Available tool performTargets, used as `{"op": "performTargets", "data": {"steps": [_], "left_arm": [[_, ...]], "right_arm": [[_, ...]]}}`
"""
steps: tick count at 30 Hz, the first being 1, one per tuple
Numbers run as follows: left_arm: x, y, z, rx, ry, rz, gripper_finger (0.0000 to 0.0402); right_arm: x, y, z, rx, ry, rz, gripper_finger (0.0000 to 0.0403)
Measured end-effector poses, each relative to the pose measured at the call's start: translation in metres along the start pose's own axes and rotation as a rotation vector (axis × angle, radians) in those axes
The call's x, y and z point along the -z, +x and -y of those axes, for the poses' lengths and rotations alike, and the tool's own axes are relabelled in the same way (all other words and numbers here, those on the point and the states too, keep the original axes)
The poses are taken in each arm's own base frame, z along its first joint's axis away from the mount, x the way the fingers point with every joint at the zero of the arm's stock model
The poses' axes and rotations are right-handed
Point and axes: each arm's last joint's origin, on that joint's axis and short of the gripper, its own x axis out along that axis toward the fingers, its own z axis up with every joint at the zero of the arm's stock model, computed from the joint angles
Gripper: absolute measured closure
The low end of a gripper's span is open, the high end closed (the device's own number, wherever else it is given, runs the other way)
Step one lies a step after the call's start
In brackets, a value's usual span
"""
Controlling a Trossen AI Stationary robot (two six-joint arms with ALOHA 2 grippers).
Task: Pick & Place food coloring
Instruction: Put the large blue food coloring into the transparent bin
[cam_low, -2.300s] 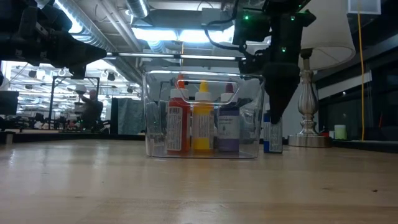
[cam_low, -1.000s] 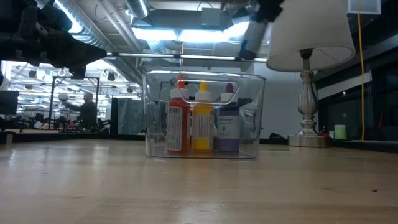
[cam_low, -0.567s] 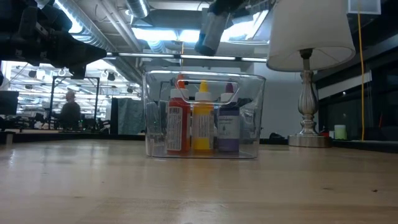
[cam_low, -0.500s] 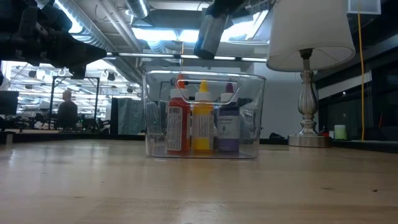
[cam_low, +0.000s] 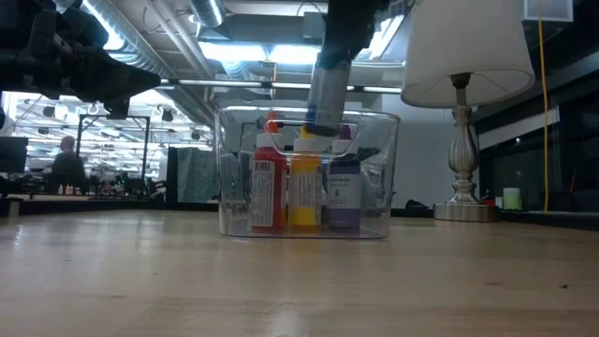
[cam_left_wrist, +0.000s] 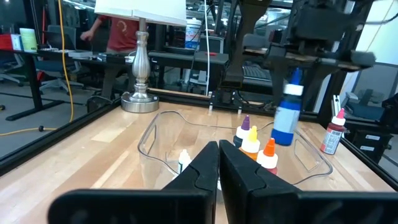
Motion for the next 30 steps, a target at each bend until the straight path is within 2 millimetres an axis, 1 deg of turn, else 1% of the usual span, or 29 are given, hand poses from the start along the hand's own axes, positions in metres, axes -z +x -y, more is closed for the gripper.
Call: {"op": "performTargets", "data": {"steps": [4, 14, 21, 30], "left_arm": [[0.0, 0.0, 0.0, 0.0, 0.0, 0.0, 0.0395], [0.0, 0.0, 0.0, -0.001, 0.0, 0.0, 0.0391], [0.0, 0.0, 0.0, 0.0, 0.0, 0.0, 0.0395], [0.0, 0.0, 0.0, -0.001, 0.0, -0.006, 0.0395]], "right_arm": [[0.001, 0.007, 0.001, 0.046, 0.028, -0.011, 0.0243], [0.003, 0.014, 0.002, 0.057, 0.116, -0.038, 0.0243], [0.005, 0.023, 0.001, 0.061, 0.184, -0.082, 0.0243], [0.006, 0.049, -0.003, 0.062, 0.248, -0.164, 0.0243]]}}
